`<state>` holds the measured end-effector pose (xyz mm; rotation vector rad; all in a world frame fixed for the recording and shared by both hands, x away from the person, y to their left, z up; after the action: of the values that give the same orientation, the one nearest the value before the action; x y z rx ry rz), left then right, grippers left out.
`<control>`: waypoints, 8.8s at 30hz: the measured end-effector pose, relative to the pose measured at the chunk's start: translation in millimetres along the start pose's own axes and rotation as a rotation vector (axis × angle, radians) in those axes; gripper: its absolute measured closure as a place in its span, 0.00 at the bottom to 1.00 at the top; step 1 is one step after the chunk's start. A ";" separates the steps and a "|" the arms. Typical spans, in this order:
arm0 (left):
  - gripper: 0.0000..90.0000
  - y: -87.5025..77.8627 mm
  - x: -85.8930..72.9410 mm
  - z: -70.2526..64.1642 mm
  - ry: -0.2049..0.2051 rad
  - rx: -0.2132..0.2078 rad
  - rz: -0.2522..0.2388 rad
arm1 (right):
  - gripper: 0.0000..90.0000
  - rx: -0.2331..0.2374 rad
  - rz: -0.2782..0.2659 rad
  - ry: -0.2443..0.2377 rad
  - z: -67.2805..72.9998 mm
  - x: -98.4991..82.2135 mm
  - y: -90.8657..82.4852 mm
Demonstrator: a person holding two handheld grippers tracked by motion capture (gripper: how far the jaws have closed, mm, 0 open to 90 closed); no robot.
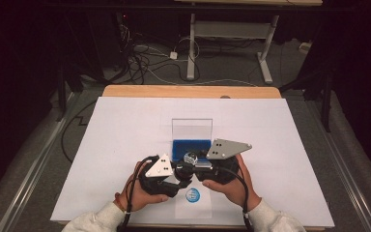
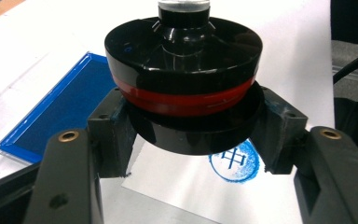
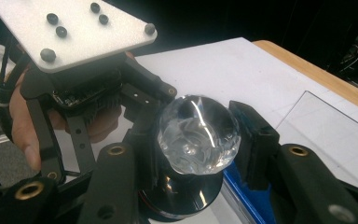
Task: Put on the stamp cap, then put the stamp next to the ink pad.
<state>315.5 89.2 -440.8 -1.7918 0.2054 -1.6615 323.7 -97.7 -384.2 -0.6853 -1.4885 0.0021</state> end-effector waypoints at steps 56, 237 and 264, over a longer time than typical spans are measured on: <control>0.41 -1.1 -5.4 -4.7 0.011 0.080 0.027 | 0.64 0.044 0.022 0.026 -1.4 -13.2 4.6; 0.17 -51.0 -81.6 22.6 -0.070 0.287 0.139 | 0.63 -0.418 0.303 0.125 -118.2 -87.8 4.4; 0.17 -50.7 -81.4 22.3 -0.073 0.278 0.144 | 0.63 -0.391 0.305 0.127 -116.6 -90.0 3.8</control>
<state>305.7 179.8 -478.3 -1.5864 0.0649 -1.4439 420.3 -179.7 -459.4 -1.2021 -1.2602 -0.0994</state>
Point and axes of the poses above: each handheld gripper's, and its own axes: y roughly forward along the jaws, x roughly out of its top, z roughly to its left, the point moved 2 cm from there along y, roughly forward along the jaws, and after that the axes turned 1 degree about -y, right-handed, at the moved point
